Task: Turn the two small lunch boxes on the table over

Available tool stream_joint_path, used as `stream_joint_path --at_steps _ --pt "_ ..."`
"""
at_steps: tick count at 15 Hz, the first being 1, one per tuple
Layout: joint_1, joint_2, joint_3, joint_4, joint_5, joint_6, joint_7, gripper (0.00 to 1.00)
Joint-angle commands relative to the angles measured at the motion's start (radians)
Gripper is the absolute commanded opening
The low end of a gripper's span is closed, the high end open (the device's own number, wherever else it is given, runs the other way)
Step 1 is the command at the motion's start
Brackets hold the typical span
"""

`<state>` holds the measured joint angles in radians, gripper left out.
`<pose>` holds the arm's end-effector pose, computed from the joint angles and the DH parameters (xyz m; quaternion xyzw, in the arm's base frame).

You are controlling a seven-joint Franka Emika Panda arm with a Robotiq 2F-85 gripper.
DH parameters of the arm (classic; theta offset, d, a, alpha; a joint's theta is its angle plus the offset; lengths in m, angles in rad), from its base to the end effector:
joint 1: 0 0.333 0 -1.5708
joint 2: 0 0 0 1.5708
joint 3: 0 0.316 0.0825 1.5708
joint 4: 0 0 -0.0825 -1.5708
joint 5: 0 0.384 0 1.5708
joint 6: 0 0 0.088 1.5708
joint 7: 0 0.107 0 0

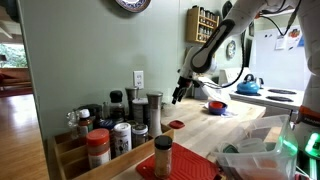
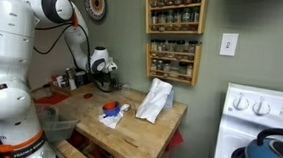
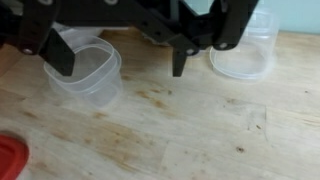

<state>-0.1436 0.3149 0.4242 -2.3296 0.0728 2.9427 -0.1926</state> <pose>0.5294 0.1484 0.2478 -0.9681 -0.1785 -0.1562 0.0813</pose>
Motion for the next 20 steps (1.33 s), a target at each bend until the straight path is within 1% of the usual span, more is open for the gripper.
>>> stream_joint_path --at_steps 1,4,5,11,16,19,20 --pt "0.053 0.014 -0.051 0.001 0.022 0.029 -0.012 1.00" --pt "0.091 0.004 -0.107 -0.005 -0.014 -0.011 -0.001 1.00" --pt "0.111 0.001 -0.135 -0.007 -0.029 -0.019 0.013 1.00" --pt "0.179 0.009 -0.230 -0.002 -0.071 -0.069 0.035 1.00" --pt "0.221 0.004 -0.293 -0.004 -0.136 -0.150 0.057 1.00" --pt "0.230 -0.017 -0.320 -0.010 -0.174 -0.205 0.062 1.00" --pt "0.222 -0.024 -0.316 -0.009 -0.166 -0.216 0.055 1.00"
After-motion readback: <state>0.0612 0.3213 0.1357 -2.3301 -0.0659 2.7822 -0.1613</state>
